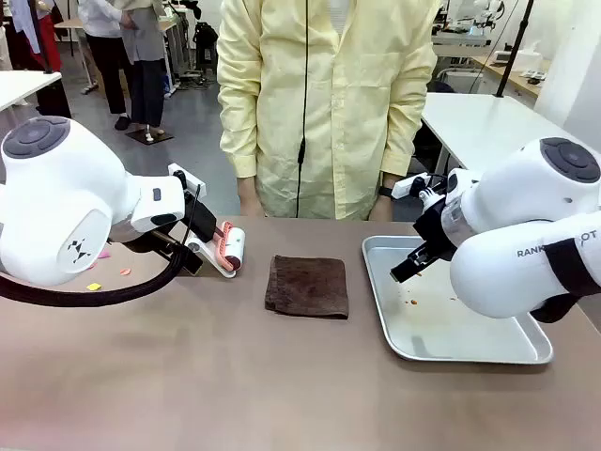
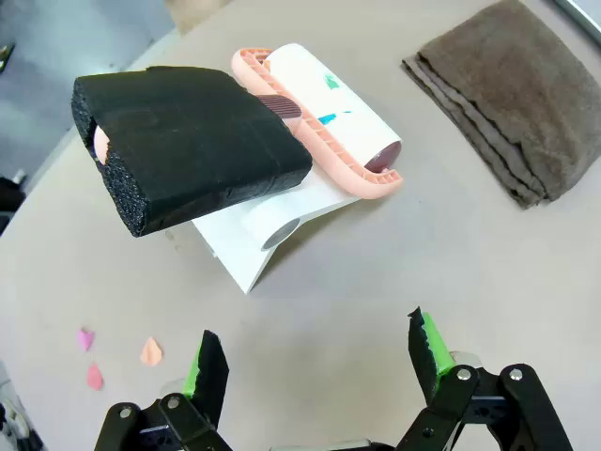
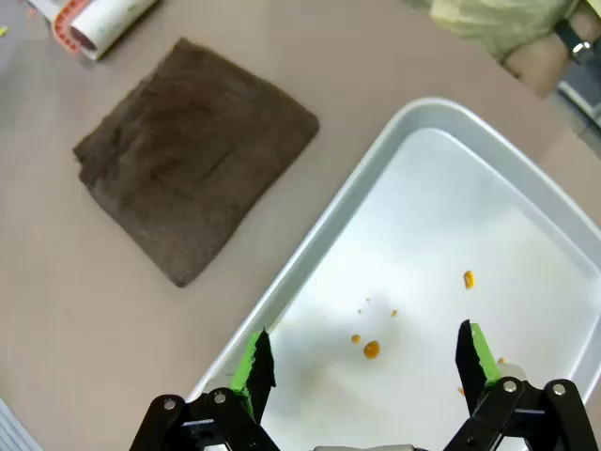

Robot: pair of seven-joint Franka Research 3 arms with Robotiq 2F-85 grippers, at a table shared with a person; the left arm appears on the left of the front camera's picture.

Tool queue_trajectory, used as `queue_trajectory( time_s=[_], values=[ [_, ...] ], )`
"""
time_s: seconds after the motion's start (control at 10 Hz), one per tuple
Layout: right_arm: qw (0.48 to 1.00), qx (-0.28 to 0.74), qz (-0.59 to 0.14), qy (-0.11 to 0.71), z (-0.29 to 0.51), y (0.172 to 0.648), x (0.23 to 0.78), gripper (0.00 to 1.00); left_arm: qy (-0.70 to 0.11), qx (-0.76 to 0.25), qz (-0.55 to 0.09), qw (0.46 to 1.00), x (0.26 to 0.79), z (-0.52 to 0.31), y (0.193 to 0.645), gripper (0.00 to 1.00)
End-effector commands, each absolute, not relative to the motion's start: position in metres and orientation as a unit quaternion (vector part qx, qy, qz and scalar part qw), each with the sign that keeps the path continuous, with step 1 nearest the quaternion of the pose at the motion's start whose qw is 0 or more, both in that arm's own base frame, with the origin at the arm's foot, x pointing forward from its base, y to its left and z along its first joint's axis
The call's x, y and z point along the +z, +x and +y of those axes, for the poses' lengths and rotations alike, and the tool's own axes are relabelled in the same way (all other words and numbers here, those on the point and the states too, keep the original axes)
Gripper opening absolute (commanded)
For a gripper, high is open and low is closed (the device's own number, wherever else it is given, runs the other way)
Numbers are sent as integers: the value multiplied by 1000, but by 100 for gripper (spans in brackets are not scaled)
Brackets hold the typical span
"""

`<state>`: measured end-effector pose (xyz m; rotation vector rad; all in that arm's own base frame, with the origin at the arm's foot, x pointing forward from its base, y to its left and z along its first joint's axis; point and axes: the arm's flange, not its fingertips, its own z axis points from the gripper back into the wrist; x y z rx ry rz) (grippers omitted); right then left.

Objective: Clean the surface of the table.
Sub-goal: Hold the Lint Roller with your left hand and the towel with your right hand.

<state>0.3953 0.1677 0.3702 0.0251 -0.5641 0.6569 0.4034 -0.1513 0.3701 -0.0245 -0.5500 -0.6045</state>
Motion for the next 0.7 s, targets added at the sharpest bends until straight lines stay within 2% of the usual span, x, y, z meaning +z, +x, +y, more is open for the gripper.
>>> queue_trajectory(
  time_s=[0.0,0.6],
  values=[
    [908,318,-273,12,168,395,370,100,-12,-294,-267,918,370,-151,403,100],
    [908,318,-273,12,168,395,370,100,-12,-294,-267,918,370,-151,403,100]
  ],
)
